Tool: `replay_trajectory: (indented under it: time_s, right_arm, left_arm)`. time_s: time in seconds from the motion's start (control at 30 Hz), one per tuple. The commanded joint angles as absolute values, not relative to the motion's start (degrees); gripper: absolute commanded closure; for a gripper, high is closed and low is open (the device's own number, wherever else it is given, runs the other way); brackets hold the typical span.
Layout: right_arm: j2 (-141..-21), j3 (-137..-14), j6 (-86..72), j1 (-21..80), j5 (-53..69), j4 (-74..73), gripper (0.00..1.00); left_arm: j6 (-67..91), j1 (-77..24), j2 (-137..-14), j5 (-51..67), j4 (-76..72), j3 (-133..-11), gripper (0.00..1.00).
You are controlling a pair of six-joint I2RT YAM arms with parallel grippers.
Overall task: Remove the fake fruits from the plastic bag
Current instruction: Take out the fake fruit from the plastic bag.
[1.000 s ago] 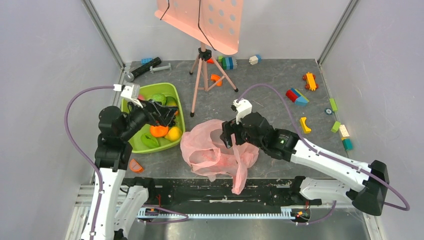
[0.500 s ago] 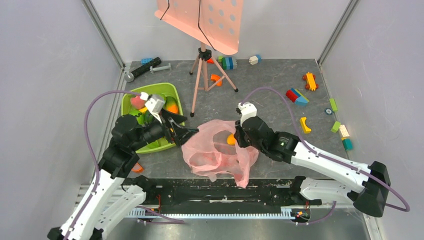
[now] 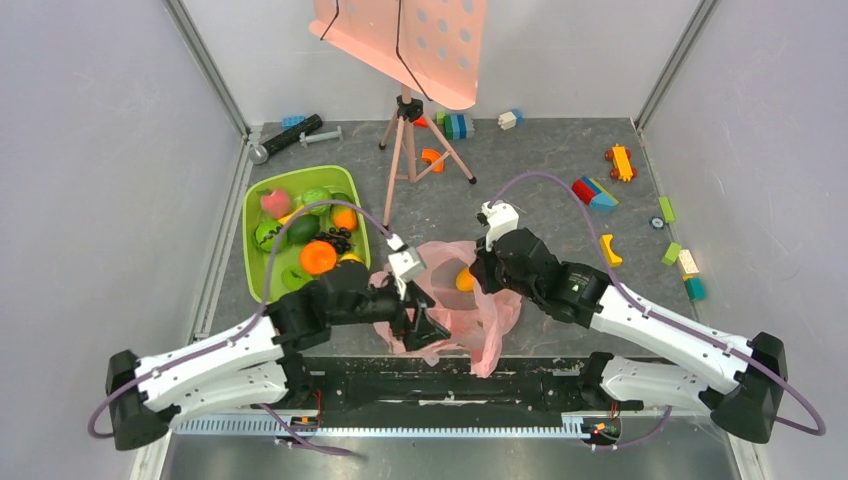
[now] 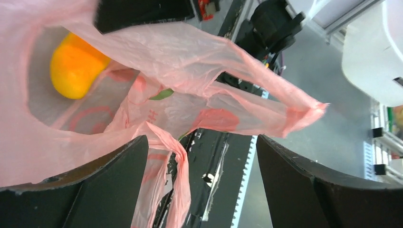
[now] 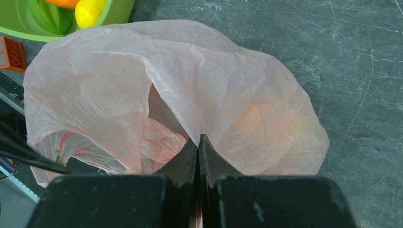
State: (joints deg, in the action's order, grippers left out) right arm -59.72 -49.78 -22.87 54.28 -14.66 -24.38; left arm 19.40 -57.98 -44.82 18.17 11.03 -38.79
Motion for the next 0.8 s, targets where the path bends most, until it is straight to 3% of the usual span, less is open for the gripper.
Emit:
replay_trajectory:
  time_s: [0.0, 0.3, 0.57, 0.77]
  right_arm:
    - [-58.69, -51.58, -22.59, 53.00, -9.72, -21.92, 1.00]
    - [-58.59, -51.39, -23.16, 51.26, -4.33, -21.84, 1.00]
    - [-58.38, -51.25, -24.13, 50.55, -3.34, -21.96, 1.00]
    - [-58.32, -51.17, -24.76, 50.36, -3.25, -22.37, 1.00]
  left_arm:
    - [16.05, -61.90, -50.63, 10.93, -1.82, -34.63, 0.11]
    - [7.65, -61.97, -64.47, 8.79, -22.70, -30.34, 0.12]
    - [0.10, -61.98, -74.70, 8.90, -40.87, -27.04, 0.07]
    - [-7.84, -61.98, -80.83, 6.99, -48.33, -26.13, 0.07]
